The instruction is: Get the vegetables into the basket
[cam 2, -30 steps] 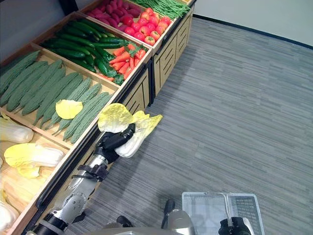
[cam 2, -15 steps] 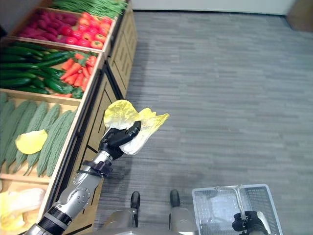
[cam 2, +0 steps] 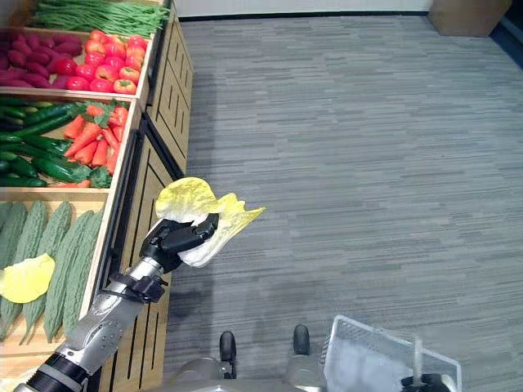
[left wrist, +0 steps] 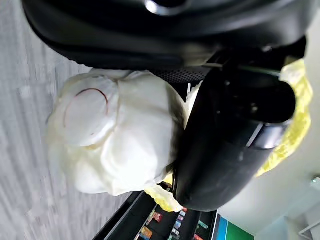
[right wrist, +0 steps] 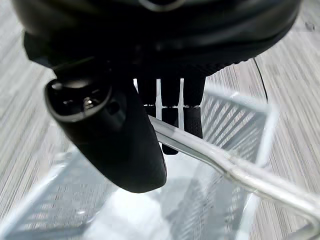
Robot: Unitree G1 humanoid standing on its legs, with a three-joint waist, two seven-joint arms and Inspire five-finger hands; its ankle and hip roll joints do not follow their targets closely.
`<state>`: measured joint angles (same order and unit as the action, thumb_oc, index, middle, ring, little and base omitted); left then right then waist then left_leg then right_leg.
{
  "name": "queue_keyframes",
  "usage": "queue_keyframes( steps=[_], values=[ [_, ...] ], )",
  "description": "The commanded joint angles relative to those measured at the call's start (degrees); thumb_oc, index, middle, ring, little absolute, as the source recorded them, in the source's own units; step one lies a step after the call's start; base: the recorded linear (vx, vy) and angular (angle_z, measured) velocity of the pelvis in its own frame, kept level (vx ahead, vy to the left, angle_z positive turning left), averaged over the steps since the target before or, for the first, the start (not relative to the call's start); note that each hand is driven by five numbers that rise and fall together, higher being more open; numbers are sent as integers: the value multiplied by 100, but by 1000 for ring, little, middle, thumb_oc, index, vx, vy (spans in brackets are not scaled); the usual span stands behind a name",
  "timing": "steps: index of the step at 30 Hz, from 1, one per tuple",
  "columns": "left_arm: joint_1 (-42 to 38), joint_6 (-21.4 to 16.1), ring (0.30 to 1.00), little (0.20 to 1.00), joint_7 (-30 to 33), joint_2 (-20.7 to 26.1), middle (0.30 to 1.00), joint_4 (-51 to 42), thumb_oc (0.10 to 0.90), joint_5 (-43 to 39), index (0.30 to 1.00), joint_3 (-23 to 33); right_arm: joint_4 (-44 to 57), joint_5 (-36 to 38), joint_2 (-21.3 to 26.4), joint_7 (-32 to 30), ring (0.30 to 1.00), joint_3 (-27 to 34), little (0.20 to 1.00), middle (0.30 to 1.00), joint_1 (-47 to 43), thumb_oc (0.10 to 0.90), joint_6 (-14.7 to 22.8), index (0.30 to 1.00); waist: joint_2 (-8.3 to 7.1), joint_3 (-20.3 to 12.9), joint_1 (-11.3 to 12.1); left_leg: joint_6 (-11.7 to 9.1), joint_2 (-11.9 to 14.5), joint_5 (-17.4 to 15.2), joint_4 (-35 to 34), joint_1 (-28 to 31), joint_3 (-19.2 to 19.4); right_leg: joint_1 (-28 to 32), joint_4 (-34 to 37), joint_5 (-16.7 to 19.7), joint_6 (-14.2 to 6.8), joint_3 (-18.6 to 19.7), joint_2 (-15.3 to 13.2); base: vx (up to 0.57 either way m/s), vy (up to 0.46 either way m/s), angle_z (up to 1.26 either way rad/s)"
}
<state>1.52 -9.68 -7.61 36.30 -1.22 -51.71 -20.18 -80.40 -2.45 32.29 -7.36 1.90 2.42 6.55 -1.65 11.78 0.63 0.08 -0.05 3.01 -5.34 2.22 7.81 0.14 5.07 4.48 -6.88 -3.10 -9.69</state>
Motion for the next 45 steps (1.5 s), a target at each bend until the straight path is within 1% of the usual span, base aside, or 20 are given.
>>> queue_keyframes(
  steps=[1, 5, 6, 8, 11, 13, 18, 19, 20, 21, 22, 23, 26, 29, 30, 32, 34, 40, 42, 45],
  values=[
    [-411, -535, 300, 300, -400, 66, 300, -998, 400, 165, 300, 226, 171, -48, 808, -261, 300, -147, 300, 300, -131, 400, 209, 300, -200, -490, 100, -501, 403, 172, 42, -214, -265, -102, -221, 234, -503, -163, -222, 23, -128, 14],
    [-518, -516, 300, 300, -489, 347, 300, -1117, 400, 332, 300, 94, 904, -83, 1212, -135, 300, -359, 300, 300, -249, 400, 402, 300, -196, -597, 50, -555, 470, 194, 34, -189, -333, -8, -137, 220, -459, -209, -150, 16, -76, 11],
    [-573, -529, 300, 300, -513, 439, 300, -1174, 400, 430, 300, 28, 1475, -121, 1411, -131, 300, -503, 300, 300, -355, 400, 490, 300, -186, -660, 27, -573, 495, 193, 34, -156, -323, 22, -78, 231, -448, -228, -115, 20, -65, 7],
    [-582, -544, 300, 300, -495, 431, 300, -1181, 400, 467, 300, 21, 1766, -136, 1460, -140, 300, -551, 300, 300, -391, 400, 521, 300, -175, -689, 17, -579, 505, 188, 34, -145, -319, 33, -65, 225, -440, -214, -104, 22, -32, 7],
    [-807, -581, 300, 300, -484, 544, 300, -1260, 400, 767, 300, -127, 3197, -237, 1928, -128, 300, -683, 300, 300, -599, 400, 691, 300, -144, -779, -13, -602, 552, 171, 34, -92, -255, 55, -30, 217, -421, -178, -49, 13, -24, 1],
    [-903, -596, 300, 300, -473, 559, 300, -1253, 400, 835, 300, -206, 3381, -268, 2017, -131, 300, -738, 300, 300, -691, 400, 717, 300, -130, -798, -17, -610, 561, 165, 34, -83, -242, 68, -19, 212, -416, -179, -41, 13, -17, -5],
    [-1463, -625, 300, 300, -555, 831, 300, -1285, 400, 1258, 300, -632, 4363, -1103, 2821, 116, 300, -1755, 300, 300, -1527, 400, 792, 300, -129, -883, -2, -635, 594, 128, 34, -46, -185, 83, -7, 198, -407, -147, -15, 5, -6, -2],
    [-1457, -628, 300, 300, -555, 826, 300, -1280, 400, 1259, 300, -616, 4350, -1102, 2822, 115, 300, -1789, 300, 300, -1567, 400, 791, 300, -122, -875, -14, -635, 595, 125, 34, -39, -182, 88, -7, 197, -407, -145, -14, 3, -8, -7],
    [-1631, -640, 300, 300, -589, 938, 300, -1307, 400, 1359, 300, -787, 4528, -1351, 3029, 193, 300, -2108, 300, 300, -1811, 400, 826, 300, -132, -893, 6, -637, 597, 117, 34, -34, -172, 83, -7, 196, -409, -129, -16, 5, -2, -7],
    [-1763, -661, 300, 300, -553, 943, 300, -1335, 400, 1472, 300, -874, 4510, -1457, 3049, 165, 300, -2288, 300, 300, -2009, 400, 834, 300, -118, -900, -13, -633, 598, 103, 34, -17, -156, 84, -7, 193, -410, -101, -16, 4, -2, -7],
    [-1762, -662, 300, 300, -553, 943, 300, -1335, 400, 1472, 300, -872, 4508, -1456, 3049, 165, 300, -2293, 300, 300, -2015, 400, 834, 300, -118, -899, -14, -633, 598, 103, 34, -16, -156, 85, -7, 193, -410, -100, -16, 15, 10, -4],
    [-2051, -678, 300, 300, -560, 995, 300, -1371, 400, 1678, 300, -1128, 4668, -1581, 3134, 204, 300, -2620, 300, 300, -2424, 400, 828, 300, -111, -925, -11, -631, 604, 76, 34, 7, -128, 75, -7, 187, -417, -78, -21, 15, 9, -4],
    [-2296, -719, 300, 300, -508, 971, 300, -1381, 400, 1895, 300, -1303, 4666, -1550, 3047, 209, 300, -2807, 300, 300, -2696, 400, 824, 300, -105, -931, -8, -623, 606, 61, 34, 25, -111, 80, -7, 189, -420, -70, -30, 17, 6, -6],
    [-2746, -771, 300, 300, -454, 865, 300, -1417, 400, 2157, 300, -1677, 4723, -1456, 2865, 289, 300, -3196, 300, 300, -3222, 400, 825, 300, -99, -934, 13, -611, 597, 39, 34, 38, -96, 87, -7, 180, -416, -44, -31, 0, 0, 0],
    [-3000, -825, 300, 300, -427, 781, 300, -1461, 400, 2399, 300, -1878, 4791, -1342, 2703, 339, 300, -3381, 300, 300, -3462, 400, 835, 300, -95, -946, 26, -603, 596, 25, 34, 46, -97, 94, -7, 171, -416, -39, -34, 11, 3, -3],
    [-3086, -848, 300, 300, -426, 763, 300, -1476, 400, 2501, 300, -1929, 4789, -1288, 2653, 368, 300, -3452, 300, 300, -3562, 400, 835, 300, -86, -931, 22, -601, 597, 18, 34, 57, -93, 105, -7, 159, -414, -31, -35, 7, 4, -4],
    [-3343, -912, 300, 300, -394, 628, 300, -1570, 400, 2800, 300, -2156, 4733, -1063, 2368, 447, 300, -3646, 300, 300, -3880, 400, 827, 300, -74, -926, 39, -595, 593, 2, 34, 69, -92, 119, -7, 142, -417, -32, -43, 7, 6, -5],
    [-3487, -927, 300, 300, -330, 337, 300, -1675, 400, 2998, 300, -2372, 4411, -743, 1852, 476, 300, -3881, 300, 300, -4370, 400, 756, 300, -58, -889, 73, -589, 592, -12, 34, 77, -88, 135, -7, 128, -411, -22, -44, -2, 1, -1],
    [-3508, -900, 300, 300, -333, 158, 300, -1740, 400, 3037, 300, -2489, 4212, -638, 1526, 438, 300, -3939, 300, 300, -4561, 400, 698, 300, -55, -870, 92, -583, 588, -18, 34, 76, -95, 140, -7, 122, -406, -39, -46, 0, 0, 0],
    [-3526, -868, 300, 300, -346, 65, 300, -1736, 400, 3087, 300, -2572, 4164, -601, 1362, 413, 300, -3960, 300, 300, -4657, 400, 667, 300, -63, -847, 94, -572, 586, 37, 34, 44, -88, 112, -7, 169, -396, -31, -54, 0, 0, 0]
  ],
)
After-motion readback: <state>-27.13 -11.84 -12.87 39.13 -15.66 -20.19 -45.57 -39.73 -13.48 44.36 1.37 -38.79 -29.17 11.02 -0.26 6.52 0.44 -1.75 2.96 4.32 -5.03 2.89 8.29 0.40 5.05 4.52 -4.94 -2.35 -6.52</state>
